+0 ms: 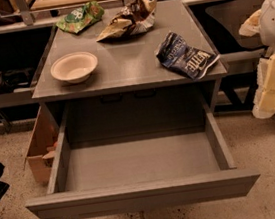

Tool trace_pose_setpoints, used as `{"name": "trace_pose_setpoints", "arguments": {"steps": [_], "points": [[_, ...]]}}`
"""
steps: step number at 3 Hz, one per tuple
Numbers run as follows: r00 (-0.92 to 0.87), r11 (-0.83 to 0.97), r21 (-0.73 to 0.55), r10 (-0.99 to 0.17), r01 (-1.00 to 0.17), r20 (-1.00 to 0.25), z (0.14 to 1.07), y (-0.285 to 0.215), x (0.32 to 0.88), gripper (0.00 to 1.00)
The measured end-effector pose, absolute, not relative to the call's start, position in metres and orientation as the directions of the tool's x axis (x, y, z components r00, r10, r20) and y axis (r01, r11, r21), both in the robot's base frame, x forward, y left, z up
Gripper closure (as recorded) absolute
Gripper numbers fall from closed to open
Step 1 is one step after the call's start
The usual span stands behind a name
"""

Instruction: Close top drawer

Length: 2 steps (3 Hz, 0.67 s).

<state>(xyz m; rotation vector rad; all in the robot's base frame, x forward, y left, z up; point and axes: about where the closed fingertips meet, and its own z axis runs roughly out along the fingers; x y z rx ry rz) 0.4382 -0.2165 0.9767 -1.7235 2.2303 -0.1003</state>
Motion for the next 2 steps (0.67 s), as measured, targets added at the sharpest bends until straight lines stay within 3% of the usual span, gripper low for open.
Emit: {"name": "trace_pose_setpoints", "arguments": {"steps": [2], "points": [[-0.225, 0.272, -0.235, -0.951, -0.933, -0.211, 0.960, -0.204, 0.429, 0.00]]}}
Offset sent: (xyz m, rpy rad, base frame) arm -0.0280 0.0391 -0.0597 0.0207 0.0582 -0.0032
